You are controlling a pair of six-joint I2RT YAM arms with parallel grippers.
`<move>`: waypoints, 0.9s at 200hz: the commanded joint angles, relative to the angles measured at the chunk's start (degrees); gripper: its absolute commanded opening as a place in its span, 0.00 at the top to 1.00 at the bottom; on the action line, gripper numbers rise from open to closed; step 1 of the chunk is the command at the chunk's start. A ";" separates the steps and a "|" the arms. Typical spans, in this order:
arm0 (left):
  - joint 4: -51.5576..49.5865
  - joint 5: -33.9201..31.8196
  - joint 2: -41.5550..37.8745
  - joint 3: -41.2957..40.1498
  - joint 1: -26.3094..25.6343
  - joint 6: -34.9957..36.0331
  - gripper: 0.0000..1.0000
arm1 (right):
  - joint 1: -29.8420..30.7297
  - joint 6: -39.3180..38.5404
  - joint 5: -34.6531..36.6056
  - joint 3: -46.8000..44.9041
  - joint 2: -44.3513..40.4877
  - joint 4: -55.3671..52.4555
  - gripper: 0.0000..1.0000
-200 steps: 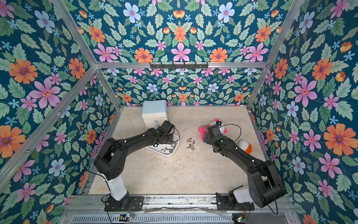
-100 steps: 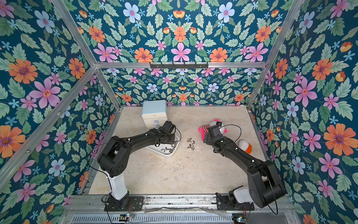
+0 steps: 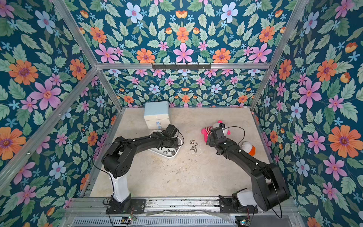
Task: Take out the wing nut from the storage box
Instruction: Pick up the wing nut from the storage box.
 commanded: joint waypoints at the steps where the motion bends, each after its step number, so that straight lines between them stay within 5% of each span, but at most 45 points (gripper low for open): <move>1: 0.50 0.34 0.57 0.43 -0.03 1.57 0.74 | 0.02 0.26 0.55 -0.13 -0.38 0.15 0.01; 180: 0.34 -0.53 -2.01 -1.01 0.01 0.82 0.92 | 0.13 0.43 0.62 -0.27 -1.26 -0.11 0.01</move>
